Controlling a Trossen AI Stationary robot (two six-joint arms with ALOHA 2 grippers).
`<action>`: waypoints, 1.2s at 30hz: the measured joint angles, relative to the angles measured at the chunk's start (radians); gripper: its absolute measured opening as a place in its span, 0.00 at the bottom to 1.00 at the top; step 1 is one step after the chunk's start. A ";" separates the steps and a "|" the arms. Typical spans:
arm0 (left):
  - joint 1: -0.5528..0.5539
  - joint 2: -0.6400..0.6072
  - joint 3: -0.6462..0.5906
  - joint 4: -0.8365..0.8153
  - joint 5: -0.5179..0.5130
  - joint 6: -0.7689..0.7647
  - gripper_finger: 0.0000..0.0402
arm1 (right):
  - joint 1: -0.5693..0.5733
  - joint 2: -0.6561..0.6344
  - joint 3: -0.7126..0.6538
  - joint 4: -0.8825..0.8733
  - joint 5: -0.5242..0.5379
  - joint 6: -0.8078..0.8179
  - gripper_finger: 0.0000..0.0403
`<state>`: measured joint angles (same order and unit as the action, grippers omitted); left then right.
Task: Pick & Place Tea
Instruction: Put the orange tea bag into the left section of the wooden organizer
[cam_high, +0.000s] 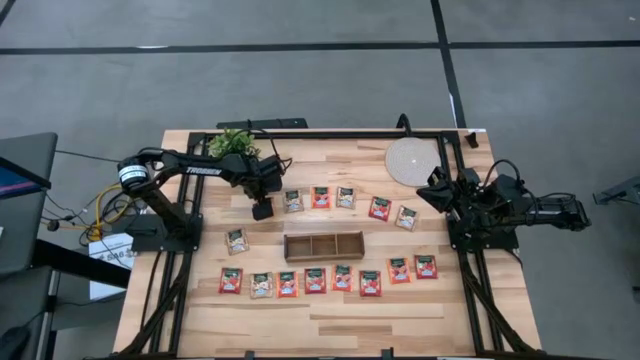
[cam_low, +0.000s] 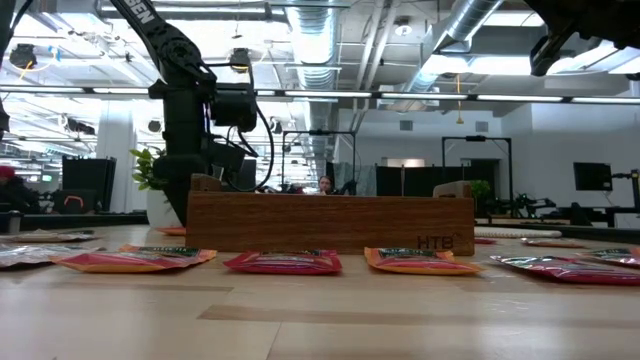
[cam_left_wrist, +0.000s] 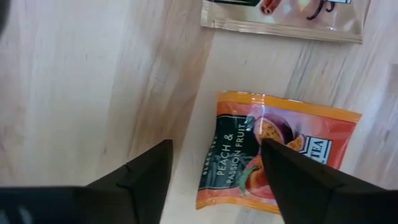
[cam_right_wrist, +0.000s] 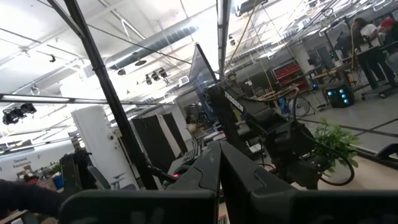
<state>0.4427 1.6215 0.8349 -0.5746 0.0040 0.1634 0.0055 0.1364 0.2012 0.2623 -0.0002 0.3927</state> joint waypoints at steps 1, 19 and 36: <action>0.000 0.000 0.000 0.000 0.000 0.000 0.55 | 0.000 0.000 0.000 0.000 0.000 0.000 0.00; 0.000 0.000 0.000 0.001 0.000 -0.003 0.41 | 0.000 0.000 0.000 0.000 0.000 0.000 0.00; 0.000 -0.012 0.000 -0.007 -0.009 -0.052 0.41 | 0.000 0.000 0.000 0.000 0.000 0.000 0.00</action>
<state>0.4427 1.6094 0.8349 -0.5812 -0.0049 0.1118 0.0051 0.1364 0.2012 0.2624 -0.0002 0.3923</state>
